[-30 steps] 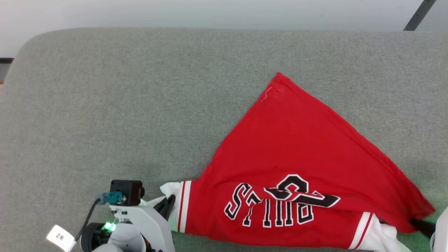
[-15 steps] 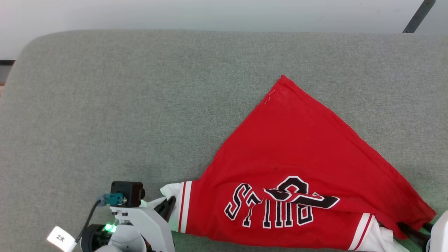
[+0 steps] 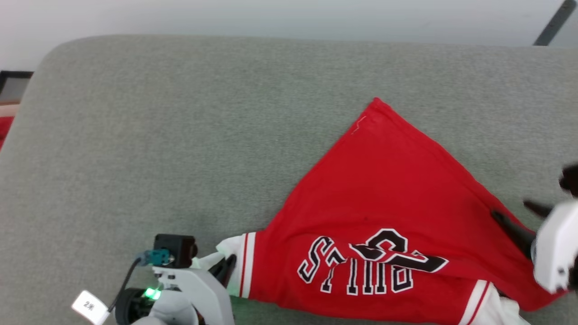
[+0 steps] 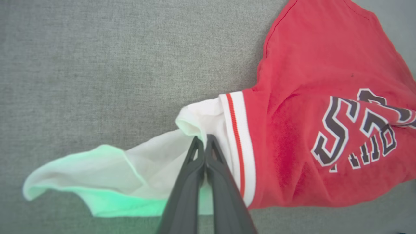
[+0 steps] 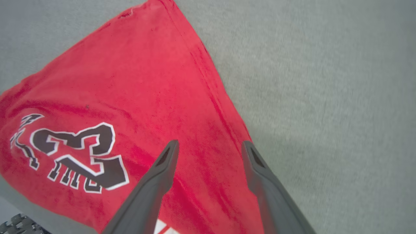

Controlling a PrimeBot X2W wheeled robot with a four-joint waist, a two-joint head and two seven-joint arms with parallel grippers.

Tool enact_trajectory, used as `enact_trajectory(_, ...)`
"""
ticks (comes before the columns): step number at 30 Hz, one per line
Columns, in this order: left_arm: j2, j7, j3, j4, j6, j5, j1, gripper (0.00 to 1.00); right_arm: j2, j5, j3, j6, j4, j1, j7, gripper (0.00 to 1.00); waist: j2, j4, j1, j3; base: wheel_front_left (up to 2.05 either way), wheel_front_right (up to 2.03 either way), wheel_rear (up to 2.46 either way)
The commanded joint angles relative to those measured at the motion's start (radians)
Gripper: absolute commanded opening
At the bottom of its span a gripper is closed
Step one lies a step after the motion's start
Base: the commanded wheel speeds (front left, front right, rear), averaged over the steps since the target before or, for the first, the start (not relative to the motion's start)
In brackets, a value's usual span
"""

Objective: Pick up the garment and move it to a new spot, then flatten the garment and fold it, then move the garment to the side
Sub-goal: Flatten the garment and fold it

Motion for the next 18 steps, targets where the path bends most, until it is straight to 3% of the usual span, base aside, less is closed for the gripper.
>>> enact_trajectory(1,-0.009,0.003,-0.007,0.004,-0.008,0.009,-0.015,0.00,-0.013,-0.007,0.035,-0.001,0.020,-0.054,-0.009,1.00,0.0000,0.020,0.0000,0.004,0.00,0.00,0.00)
enact_trajectory(9,-0.066,0.022,-0.046,0.037,-0.046,0.032,-0.081,0.00,-0.067,0.019,0.208,-0.001,0.223,-0.328,-0.026,1.00,0.0000,0.115,0.0000,0.021,0.00,0.00,0.00)
enact_trajectory(18,-0.149,0.024,-0.096,0.113,-0.113,0.047,-0.153,0.00,-0.091,0.066,0.390,-0.001,0.565,-0.597,-0.055,1.00,0.0000,0.215,0.0000,0.051,0.00,0.00,0.00)
